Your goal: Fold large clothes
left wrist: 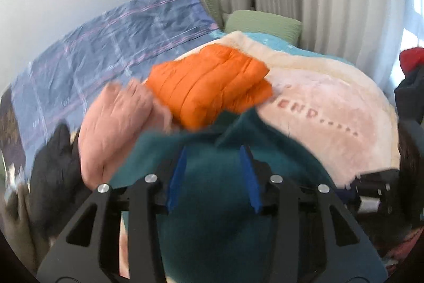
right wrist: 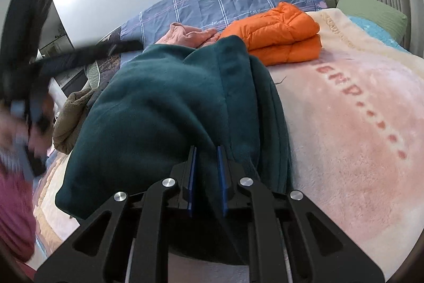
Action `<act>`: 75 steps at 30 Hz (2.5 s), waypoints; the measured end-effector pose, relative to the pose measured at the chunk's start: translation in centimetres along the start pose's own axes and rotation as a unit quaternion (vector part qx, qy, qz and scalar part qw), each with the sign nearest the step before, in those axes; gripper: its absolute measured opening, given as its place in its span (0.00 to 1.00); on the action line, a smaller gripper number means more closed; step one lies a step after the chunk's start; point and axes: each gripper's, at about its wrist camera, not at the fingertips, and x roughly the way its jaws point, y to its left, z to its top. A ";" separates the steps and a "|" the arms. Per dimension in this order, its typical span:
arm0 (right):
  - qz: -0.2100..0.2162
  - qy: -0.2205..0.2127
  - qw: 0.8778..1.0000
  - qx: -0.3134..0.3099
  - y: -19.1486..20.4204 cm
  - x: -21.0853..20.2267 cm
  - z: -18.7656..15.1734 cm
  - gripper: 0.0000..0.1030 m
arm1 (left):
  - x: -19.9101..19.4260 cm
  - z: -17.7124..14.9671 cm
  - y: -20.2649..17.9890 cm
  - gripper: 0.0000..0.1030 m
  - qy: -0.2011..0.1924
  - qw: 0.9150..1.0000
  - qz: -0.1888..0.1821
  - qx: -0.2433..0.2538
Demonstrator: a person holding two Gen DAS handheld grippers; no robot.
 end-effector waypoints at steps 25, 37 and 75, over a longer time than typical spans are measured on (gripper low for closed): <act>0.020 0.023 0.999 -0.029 -0.1 -1.4 4.1 0.18 | 4.2 -4.2 1.4 0.63 -0.004 1.000 -0.005 -0.027; -0.038 0.082 0.992 -0.091 -0.2 8.7 12.1 0.23 | 4.3 -4.2 1.2 0.63 -0.005 1.000 -0.005 -0.023; -0.014 -0.035 0.999 0.038 -1.5 1.3 1.0 0.40 | 4.4 -2.9 -1.6 0.65 0.005 0.999 0.046 0.009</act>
